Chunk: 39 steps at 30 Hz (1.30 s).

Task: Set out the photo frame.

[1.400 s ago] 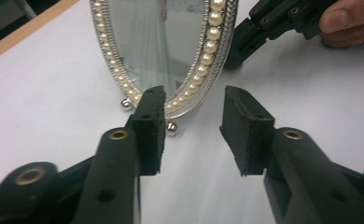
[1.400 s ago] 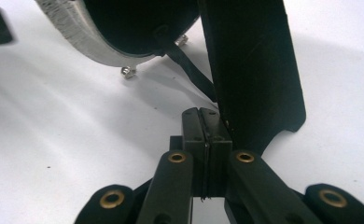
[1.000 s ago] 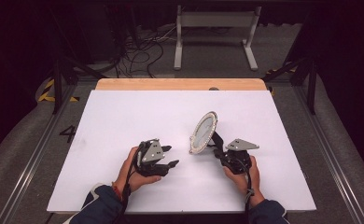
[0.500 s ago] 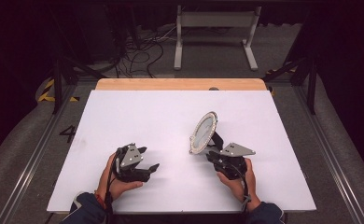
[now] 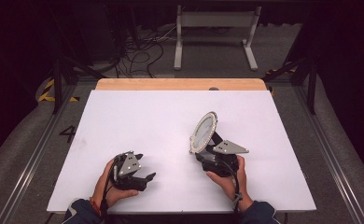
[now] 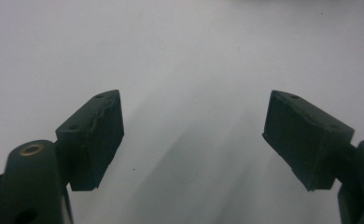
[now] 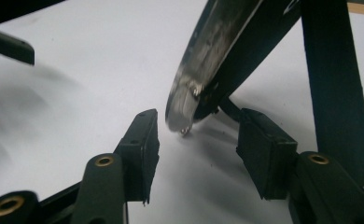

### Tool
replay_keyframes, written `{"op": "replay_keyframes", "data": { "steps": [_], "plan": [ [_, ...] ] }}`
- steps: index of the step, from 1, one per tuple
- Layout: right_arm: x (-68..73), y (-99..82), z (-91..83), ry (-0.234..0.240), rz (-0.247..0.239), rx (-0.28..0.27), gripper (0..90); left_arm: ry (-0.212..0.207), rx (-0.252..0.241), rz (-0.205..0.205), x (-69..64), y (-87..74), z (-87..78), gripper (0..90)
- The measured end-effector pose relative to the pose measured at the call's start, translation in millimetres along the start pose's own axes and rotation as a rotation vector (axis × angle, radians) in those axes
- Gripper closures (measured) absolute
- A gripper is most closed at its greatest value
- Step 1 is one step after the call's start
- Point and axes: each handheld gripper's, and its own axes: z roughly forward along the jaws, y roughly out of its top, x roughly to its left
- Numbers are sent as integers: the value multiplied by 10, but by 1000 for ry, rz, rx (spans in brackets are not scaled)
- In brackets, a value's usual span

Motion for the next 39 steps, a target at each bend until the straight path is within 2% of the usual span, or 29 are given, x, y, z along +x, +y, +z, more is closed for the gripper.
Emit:
{"op": "replay_keyframes", "data": {
  "steps": [4, 5, 7, 10, 15, 21, 26, 32, 39],
  "plan": [
    [0, 35, 79, -17, 50, -21, 466, -7, 3, 5, -15, 2, 13, 202],
    [18, 48, 128, -36, 54, -22, 466, -7, 2, 6, -15, 4, 18, 202],
    [23, 53, 146, -37, 57, -22, 469, -10, 1, 4, -20, 6, 30, 202],
    [30, 72, 214, -47, 98, -38, 497, -16, 11, 8, -33, 6, 59, 202],
    [42, 57, 265, -63, 140, -50, 558, -31, 24, 13, -54, 7, 96, 199],
    [44, 44, 244, -59, 130, -39, 591, -37, 31, 23, -75, 16, 115, 193],
    [18, 47, 182, -18, 105, 3, 606, -30, 24, 23, -56, 26, 100, 191],
    [8, 23, 101, 9, 92, 23, 639, -26, 14, 23, -52, 39, 74, 187],
    [-2, 6, 31, 28, 69, 16, 637, -23, 5, 22, -33, 46, 49, 186]
  ]
}}
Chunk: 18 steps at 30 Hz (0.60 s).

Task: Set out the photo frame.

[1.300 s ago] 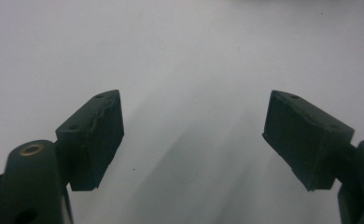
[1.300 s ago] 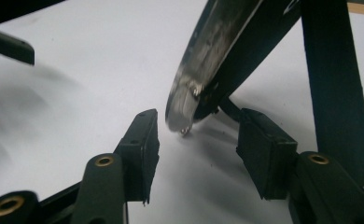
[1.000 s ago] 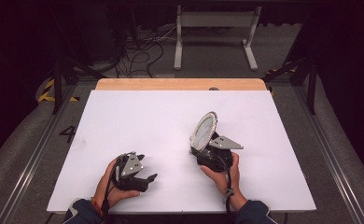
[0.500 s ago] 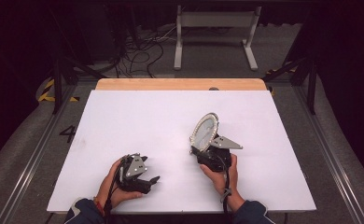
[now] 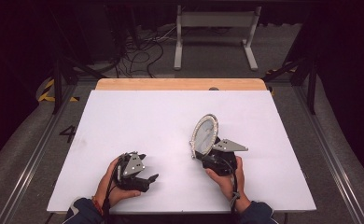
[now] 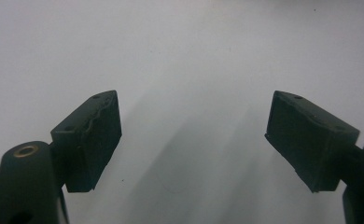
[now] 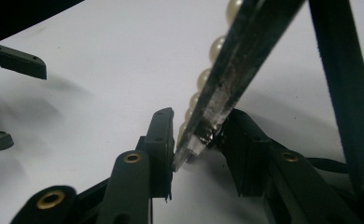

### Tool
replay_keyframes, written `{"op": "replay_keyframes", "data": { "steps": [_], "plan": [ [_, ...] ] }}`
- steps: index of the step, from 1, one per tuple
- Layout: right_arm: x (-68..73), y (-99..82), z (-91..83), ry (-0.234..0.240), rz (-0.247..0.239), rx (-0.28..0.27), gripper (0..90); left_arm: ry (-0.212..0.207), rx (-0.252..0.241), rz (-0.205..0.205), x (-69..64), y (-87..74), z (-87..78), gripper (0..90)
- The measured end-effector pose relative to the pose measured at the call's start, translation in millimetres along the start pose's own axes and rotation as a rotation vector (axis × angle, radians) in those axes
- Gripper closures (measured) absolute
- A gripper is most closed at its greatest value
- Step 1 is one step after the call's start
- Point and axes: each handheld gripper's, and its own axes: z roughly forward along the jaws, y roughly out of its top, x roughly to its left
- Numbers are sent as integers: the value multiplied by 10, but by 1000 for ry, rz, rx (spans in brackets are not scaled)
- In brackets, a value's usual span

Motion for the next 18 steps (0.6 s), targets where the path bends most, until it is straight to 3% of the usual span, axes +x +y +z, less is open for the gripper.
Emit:
{"op": "replay_keyframes", "data": {
  "steps": [4, 10, 18],
  "plan": [
    [-19, 8, 8, -10, 13, -21, 597, -2, 1, 2, 0, 2, 6, 184],
    [3, 31, 114, -37, 33, -42, 615, -8, 2, -2, 7, 1, 22, 184],
    [-6, 33, 156, -37, 58, -49, 613, -5, 3, -1, 1, -2, 13, 185]
  ]
}}
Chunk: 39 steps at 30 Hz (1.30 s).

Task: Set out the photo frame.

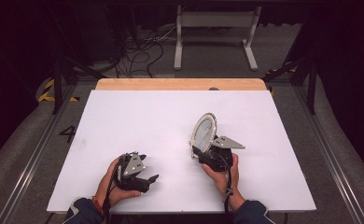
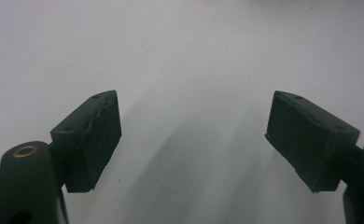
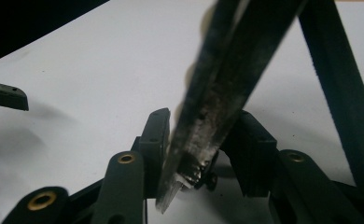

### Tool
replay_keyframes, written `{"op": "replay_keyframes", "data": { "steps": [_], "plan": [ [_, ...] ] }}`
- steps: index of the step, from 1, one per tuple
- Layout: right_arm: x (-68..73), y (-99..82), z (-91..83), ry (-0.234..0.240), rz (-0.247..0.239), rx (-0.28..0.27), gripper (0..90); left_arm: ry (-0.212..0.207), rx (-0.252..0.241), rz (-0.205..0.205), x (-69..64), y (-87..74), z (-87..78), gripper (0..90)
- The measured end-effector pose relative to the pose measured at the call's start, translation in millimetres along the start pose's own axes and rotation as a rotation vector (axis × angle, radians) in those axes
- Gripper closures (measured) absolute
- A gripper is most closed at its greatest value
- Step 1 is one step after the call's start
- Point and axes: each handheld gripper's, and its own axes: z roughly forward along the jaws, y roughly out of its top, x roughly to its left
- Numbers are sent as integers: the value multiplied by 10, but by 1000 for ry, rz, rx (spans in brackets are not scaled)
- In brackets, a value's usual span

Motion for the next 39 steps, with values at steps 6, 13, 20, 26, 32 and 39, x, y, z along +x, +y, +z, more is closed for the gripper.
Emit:
{"op": "replay_keyframes", "data": {
  "steps": [6, 13, 20, 26, 32, 39],
  "plan": [
    [-57, 18, -26, 42, -6, 40, 677, -6, 4, 5, -13, 12, 20, 187],
    [-121, 37, -25, 86, -2, 63, 692, -15, 4, 2, -18, 9, 33, 186],
    [-132, 34, -4, 94, -1, 53, 681, -17, -5, -8, -7, 35, 36, 185],
    [-123, 6, 58, 88, 3, 48, 677, -29, 3, 6, -13, 48, 77, 184],
    [-157, 21, 56, 120, -5, 76, 734, -30, 6, 6, -24, 49, 81, 184],
    [-215, 47, 57, 167, -9, 104, 756, -29, 14, 6, -19, 36, 83, 183]
  ]
}}
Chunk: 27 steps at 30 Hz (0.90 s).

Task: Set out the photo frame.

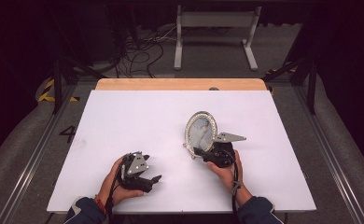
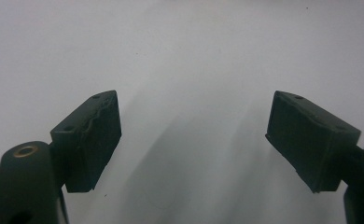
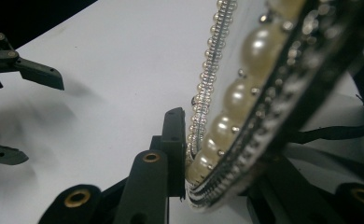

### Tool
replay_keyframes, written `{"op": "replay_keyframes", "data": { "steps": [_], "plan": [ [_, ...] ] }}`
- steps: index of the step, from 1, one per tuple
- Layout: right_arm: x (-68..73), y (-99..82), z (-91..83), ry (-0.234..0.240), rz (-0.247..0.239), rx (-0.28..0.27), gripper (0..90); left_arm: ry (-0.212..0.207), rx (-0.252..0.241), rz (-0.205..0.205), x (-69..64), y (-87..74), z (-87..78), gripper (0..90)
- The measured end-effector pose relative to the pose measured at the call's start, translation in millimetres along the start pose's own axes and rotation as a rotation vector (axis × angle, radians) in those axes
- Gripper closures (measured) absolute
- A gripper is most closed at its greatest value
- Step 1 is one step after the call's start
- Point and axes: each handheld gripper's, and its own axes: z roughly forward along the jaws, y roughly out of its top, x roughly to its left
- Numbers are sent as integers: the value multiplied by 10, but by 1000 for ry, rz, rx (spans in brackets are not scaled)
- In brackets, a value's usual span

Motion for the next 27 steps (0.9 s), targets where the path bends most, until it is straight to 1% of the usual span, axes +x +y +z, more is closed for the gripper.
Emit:
{"op": "replay_keyframes", "data": {
  "steps": [4, 6, 8, 9, 10, 14, 17, 18, 19, 20, 21, 22, 23, 25, 26, 27],
  "plan": [
    [-19, 10, -13, 17, -3, 15, 760, 0, -10, -9, 15, 26, 3, 183],
    [-27, 18, -19, 24, -4, 23, 757, -5, -23, -16, 52, 83, 29, 183],
    [-25, 22, -18, 22, -10, 25, 750, -9, -32, -20, 90, 132, 73, 183],
    [-21, 25, -18, 19, -2, 20, 736, -9, -32, -20, 90, 132, 73, 183],
    [-16, 28, -18, 13, -5, 15, 730, -17, -42, -32, 140, 181, 125, 184],
    [15, 28, -45, -17, -11, 1, 705, -34, -50, -21, 216, 306, 235, 195],
    [29, 24, -85, -25, -25, -12, 692, -48, -66, -25, 262, 405, 309, 205],
    [29, 24, -85, -25, -25, -12, 692, -48, -66, -25, 262, 405, 309, 216],
    [36, 24, -94, -31, -32, -12, 689, -47, -71, -17, 281, 454, 356, 216],
    [53, 24, -114, -35, -45, -13, 691, -47, -72, -20, 295, 483, 392, 241],
    [66, 25, -131, -45, -57, -13, 690, -52, -76, -28, 310, 510, 427, 243],
    [85, 30, -173, -71, -82, -26, 688, -59, -80, -34, 326, 537, 460, 246],
    [95, 31, -198, -77, -90, -33, 684, -54, -93, -41, 343, 580, 507, 253],
    [103, 32, -217, -84, -98, -37, 682, -55, -99, -43, 357, 607, 535, 258],
    [120, 33, -267, -100, -111, -48, 673, -58, -104, -52, 384, 645, 570, 257],
    [125, 30, -281, -102, -111, -53, 670, -58, -109, -57, 398, 661, 583, 257]
  ]
}}
